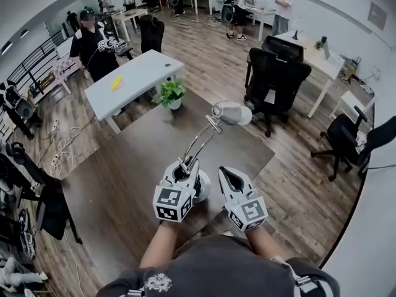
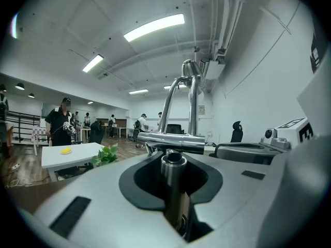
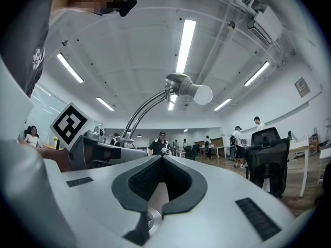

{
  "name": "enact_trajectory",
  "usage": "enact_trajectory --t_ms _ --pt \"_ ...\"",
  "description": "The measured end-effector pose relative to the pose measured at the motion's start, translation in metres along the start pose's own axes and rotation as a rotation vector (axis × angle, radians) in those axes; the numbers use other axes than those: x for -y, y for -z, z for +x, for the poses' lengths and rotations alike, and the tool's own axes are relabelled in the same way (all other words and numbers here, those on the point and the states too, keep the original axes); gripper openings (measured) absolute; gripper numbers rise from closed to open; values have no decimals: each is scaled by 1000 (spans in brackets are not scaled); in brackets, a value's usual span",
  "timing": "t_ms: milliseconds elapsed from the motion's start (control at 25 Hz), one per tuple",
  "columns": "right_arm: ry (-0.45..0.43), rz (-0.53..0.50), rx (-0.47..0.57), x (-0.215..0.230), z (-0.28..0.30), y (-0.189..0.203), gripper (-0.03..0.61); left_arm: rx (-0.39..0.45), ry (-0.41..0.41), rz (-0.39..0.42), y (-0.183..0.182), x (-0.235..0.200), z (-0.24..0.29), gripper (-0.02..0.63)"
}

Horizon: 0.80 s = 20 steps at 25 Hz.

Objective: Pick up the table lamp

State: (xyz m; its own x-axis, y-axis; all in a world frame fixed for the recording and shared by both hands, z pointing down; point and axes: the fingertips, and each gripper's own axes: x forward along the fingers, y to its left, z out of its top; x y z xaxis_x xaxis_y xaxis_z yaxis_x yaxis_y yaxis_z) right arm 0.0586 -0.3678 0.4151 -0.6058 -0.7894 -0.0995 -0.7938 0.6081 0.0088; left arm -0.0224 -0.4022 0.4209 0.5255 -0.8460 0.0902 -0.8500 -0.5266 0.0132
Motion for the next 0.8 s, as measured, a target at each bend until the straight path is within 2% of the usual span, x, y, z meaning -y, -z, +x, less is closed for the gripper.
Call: enact_trajectory --t_ms 160,800 --pt "-5 -38 -16 -4 -4 1 26 -8 10 3 7 7 -2 69" --pt "15 -39 -49 -10 -13 12 26 -10 22 -3 21 10 -9 69"
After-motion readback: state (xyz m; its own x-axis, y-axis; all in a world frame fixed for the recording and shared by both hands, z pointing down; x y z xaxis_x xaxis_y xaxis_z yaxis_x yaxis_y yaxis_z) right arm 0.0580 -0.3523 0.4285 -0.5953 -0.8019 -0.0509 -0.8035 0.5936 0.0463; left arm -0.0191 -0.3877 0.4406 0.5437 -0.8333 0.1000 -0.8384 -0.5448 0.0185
